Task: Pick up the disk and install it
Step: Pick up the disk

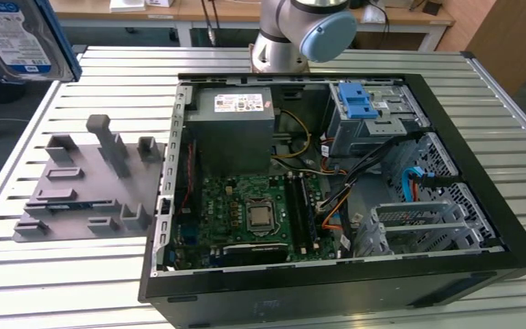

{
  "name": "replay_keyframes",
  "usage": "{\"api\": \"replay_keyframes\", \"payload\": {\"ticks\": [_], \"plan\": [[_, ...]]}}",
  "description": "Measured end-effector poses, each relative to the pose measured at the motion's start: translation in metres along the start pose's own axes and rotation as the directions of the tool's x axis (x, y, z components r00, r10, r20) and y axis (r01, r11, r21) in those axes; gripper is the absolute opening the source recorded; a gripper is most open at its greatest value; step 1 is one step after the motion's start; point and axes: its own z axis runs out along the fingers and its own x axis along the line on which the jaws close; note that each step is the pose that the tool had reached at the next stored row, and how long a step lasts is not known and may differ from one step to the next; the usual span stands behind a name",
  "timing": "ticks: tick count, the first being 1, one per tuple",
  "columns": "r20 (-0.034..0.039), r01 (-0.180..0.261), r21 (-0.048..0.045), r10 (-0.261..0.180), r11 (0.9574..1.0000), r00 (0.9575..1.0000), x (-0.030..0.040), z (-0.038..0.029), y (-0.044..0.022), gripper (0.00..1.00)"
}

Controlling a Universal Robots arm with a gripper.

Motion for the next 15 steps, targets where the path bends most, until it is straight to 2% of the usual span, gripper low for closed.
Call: {"api": "replay_keyframes", "payload": {"ticks": [4,5,10,15], "plan": [[-0.0001,0.0,-0.0003,0.0,1.0,1.0,0.0,-0.0158,0.0001,0.36],[-0.0001,0.0,-0.0003,0.0,1.0,1.0,-0.0001,-0.0176,0.0001,0.36],[-0.0001,0.0,-0.0003,0.0,1.0,1.0,0.0011,-0.0179,0.0002,0.36],[0.0,0.0,-0.0001,0.0,1.0,1.0,0.0135,-0.0176,-0.0004,0.36]]}}
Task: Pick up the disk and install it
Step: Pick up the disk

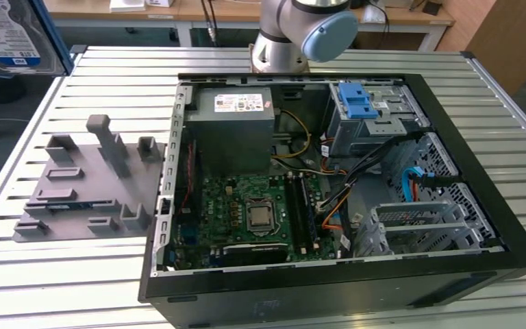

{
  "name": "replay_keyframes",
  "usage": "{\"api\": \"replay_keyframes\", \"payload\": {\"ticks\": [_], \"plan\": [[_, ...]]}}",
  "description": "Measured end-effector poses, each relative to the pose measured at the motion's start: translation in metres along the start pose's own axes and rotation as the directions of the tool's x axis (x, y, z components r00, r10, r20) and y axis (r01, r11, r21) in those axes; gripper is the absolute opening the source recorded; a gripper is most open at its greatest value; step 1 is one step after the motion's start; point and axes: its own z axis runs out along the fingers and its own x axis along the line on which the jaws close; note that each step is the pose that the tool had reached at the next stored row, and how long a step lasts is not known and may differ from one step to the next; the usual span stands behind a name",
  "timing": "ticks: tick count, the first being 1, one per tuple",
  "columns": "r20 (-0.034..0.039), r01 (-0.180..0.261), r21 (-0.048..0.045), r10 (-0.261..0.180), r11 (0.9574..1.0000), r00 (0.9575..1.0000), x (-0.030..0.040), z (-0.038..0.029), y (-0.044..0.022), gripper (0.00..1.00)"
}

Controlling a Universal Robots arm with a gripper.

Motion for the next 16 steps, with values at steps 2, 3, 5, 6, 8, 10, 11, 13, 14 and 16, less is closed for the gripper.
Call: {"api": "replay_keyframes", "payload": {"ticks": [2,3,5,6,8,10,11,13,14,16], "plan": [[0.0,0.0,0.0,0.0,1.0,1.0,0.003,-0.0001,-0.0044,0.36],[0.0001,0.0,-0.0001,0.0,1.0,1.0,0.004,-0.0001,-0.0079,0.36],[0.0001,0.0,-0.0002,0.0,1.0,1.0,0.0055,-0.0002,-0.016,0.36],[0.0002,0.0,-0.0001,0.0,1.0,1.0,0.0062,-0.0002,-0.0202,0.36],[0.0002,0.0,0.0,0.0,1.0,1.0,0.0076,-0.0002,-0.0296,0.36],[0.0001,0.0,-0.0001,0.0,1.0,1.0,0.0088,-0.0004,-0.0386,0.36],[0.0002,0.0,0.0,0.0,1.0,1.0,0.0095,-0.0003,-0.0431,0.36],[0.0002,0.0,-0.0001,0.0,1.0,1.0,0.0108,-0.0004,-0.0524,0.36],[0.0001,0.0,-0.0001,0.0,1.0,1.0,0.0114,-0.0005,-0.0569,0.36],[0.0002,0.0,0.0,0.0,1.0,1.0,0.0128,-0.0005,-0.0659,0.36]]}}
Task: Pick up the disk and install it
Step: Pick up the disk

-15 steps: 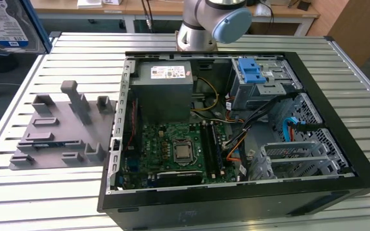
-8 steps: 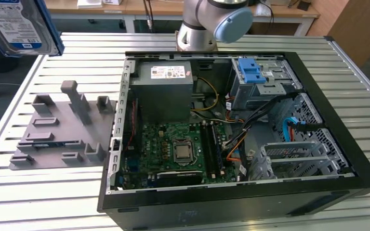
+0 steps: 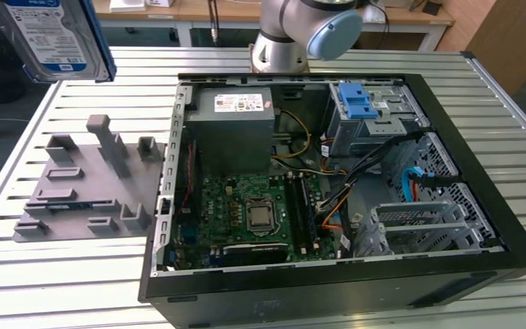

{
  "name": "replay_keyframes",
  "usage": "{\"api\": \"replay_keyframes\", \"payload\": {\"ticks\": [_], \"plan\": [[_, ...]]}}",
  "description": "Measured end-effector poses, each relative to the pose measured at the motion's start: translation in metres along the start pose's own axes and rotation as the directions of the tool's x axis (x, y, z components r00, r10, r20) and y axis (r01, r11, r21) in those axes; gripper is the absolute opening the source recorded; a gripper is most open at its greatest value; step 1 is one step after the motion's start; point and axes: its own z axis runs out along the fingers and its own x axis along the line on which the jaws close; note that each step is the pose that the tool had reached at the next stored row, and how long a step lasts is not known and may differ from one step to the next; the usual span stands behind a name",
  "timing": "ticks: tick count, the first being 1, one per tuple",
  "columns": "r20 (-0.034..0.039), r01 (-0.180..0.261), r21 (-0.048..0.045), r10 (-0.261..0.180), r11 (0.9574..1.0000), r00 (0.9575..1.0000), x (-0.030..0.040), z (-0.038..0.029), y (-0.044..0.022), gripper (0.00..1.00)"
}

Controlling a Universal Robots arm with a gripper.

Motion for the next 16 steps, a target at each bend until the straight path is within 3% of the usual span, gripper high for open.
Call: {"api": "replay_keyframes", "payload": {"ticks": [8,16], "plan": [[-0.0001,0.0,-0.0001,0.0,1.0,1.0,0.0063,-0.0003,-0.034,0.36],[-0.0001,0.0,-0.0001,0.0,1.0,1.0,0.0165,-0.0005,-0.0589,0.36]]}}
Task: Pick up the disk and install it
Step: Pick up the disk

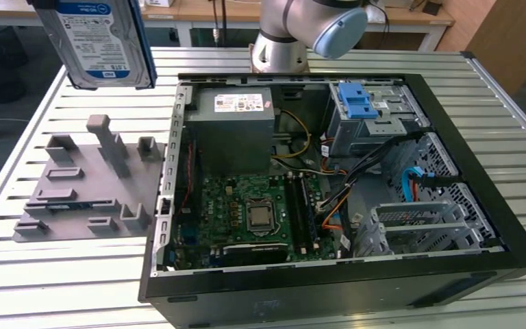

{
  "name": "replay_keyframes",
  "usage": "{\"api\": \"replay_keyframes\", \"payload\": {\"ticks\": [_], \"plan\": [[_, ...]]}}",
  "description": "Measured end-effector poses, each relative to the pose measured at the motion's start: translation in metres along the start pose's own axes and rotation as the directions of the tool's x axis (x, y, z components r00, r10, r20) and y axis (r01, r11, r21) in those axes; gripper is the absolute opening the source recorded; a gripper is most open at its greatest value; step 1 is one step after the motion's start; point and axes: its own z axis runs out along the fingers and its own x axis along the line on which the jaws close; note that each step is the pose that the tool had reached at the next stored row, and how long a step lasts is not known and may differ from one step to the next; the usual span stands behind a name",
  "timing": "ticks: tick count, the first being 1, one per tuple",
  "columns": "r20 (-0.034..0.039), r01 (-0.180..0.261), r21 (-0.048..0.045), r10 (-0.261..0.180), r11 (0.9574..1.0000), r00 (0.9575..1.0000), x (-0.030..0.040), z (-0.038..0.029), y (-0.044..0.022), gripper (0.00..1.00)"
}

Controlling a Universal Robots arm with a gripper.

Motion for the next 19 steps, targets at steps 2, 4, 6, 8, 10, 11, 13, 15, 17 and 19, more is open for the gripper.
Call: {"api": "replay_keyframes", "payload": {"ticks": [2,4,6,8,10,11,13,15,17,19], "plan": [[0.0,0.0,-0.0001,0.0,1.0,1.0,0.0027,-0.0001,-0.0058,0.36],[0.0,0.0,0.0,0.0,1.0,1.0,0.0055,-0.0001,-0.0118,0.36],[0.0,0.0,0.0,0.0,1.0,1.0,0.0083,-0.0001,-0.0176,0.36],[0.0,0.0,0.0,0.0,1.0,1.0,0.0109,-0.0002,-0.0233,0.36],[0.0001,0.0,0.0001,0.0,1.0,1.0,0.0138,-0.0002,-0.0294,0.36],[0.0,0.0,0.0,0.0,1.0,1.0,0.0152,-0.0002,-0.0323,0.36],[0.0,0.0,0.0,0.0,1.0,1.0,0.0179,-0.0003,-0.038,0.36],[0.0,0.0,0.0,0.0,1.0,1.0,0.0207,-0.0003,-0.0439,0.36],[0.0,0.0,0.0,0.0,1.0,1.0,0.0234,-0.0004,-0.0496,0.36],[0.0,0.0,0.0,0.0,1.0,1.0,0.0261,-0.0004,-0.0555,0.36]]}}
